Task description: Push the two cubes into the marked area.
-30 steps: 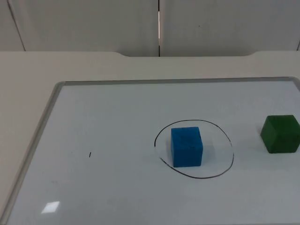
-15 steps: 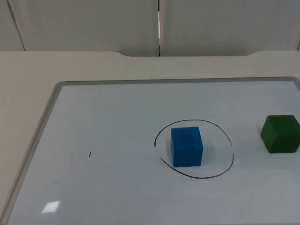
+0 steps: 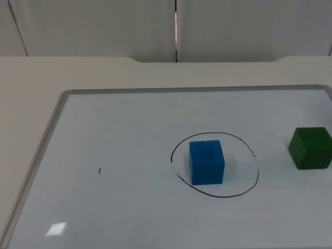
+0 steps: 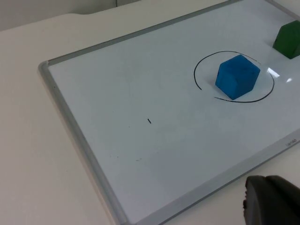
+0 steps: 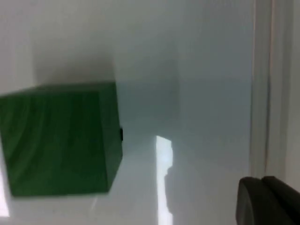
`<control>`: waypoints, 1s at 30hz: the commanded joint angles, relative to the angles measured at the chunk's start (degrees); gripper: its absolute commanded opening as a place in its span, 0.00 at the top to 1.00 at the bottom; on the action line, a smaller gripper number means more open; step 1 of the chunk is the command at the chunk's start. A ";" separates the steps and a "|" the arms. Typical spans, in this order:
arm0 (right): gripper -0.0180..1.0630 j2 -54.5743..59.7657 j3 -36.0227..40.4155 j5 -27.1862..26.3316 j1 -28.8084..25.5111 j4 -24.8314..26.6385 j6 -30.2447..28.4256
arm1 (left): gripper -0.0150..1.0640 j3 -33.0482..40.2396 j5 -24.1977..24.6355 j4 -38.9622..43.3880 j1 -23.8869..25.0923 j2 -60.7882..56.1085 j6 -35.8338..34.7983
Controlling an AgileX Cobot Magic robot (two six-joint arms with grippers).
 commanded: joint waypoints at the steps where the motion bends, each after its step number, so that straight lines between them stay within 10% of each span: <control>1: 0.99 2.26 -2.06 0.04 0.10 0.04 -0.02 | 0.99 0.28 -0.67 -0.59 0.28 -0.24 -0.10; 30: 0.99 11.30 -4.83 -5.49 7.63 4.42 0.41 | 0.99 0.28 -0.67 -0.38 0.28 -0.24 -0.22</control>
